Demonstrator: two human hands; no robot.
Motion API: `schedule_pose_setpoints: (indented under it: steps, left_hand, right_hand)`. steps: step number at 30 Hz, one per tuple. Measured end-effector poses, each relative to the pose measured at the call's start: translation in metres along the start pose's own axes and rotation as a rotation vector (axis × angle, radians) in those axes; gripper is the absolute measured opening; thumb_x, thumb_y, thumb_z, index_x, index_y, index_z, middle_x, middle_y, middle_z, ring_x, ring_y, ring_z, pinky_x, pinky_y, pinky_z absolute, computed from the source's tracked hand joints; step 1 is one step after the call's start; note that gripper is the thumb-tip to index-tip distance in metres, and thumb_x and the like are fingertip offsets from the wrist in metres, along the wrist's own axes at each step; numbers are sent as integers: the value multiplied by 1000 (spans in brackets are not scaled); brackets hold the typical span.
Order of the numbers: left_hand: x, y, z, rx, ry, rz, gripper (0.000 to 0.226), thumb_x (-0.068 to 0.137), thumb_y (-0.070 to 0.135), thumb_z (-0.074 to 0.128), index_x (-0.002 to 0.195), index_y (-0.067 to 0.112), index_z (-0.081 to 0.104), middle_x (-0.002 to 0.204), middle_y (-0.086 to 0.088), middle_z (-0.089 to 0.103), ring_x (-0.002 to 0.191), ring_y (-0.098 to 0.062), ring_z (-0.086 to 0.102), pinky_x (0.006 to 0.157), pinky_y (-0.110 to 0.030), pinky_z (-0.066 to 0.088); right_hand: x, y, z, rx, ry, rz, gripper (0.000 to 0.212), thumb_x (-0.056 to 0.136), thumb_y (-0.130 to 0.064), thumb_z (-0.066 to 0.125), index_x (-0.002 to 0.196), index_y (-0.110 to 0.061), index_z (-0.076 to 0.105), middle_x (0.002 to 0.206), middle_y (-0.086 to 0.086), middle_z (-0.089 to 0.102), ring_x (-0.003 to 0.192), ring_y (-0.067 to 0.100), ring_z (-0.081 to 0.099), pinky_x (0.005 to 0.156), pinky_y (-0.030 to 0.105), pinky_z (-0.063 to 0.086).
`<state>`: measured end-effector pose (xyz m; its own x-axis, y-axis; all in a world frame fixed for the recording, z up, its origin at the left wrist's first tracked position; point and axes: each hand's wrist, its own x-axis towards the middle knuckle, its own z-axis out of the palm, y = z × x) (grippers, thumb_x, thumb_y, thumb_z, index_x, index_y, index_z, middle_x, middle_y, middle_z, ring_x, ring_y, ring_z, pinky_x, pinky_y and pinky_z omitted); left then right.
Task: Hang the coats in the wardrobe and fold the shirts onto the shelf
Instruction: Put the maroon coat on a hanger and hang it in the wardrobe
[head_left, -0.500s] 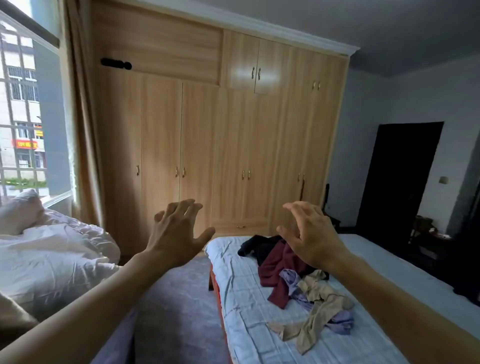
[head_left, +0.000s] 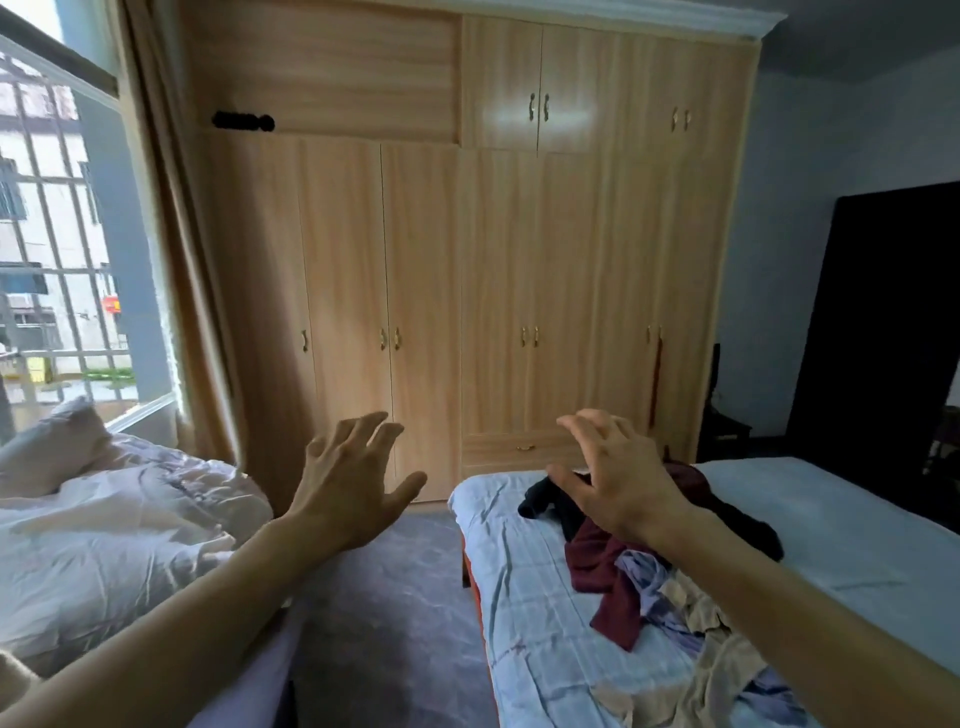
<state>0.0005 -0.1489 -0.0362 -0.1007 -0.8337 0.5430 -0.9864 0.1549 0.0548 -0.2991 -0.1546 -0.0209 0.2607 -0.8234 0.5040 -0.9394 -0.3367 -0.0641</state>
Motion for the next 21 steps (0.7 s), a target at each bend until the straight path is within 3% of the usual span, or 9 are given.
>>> schedule_pose_setpoints:
  steps: [13,21]
  left_hand:
    - [136,-23,95,4,-64,9,69,87,69,48,143,28,41,156,3,32,140,-21,34,111,-51,32]
    - [231,-82,186,-80,-48,89,67,87,68,49,139,26,45,154,2,36,138,-21,37,108,-48,34]
  right_hand:
    - [145,57,105,87,-44,-26,62,94,-56,47,146,-26,34,150,-3,36,137,18,32,108,36,29]
    - [235,56,186,40,-141,32,66,93,-56,49,149,-28,28,156,-2,25,143,19,22,112,39,26]
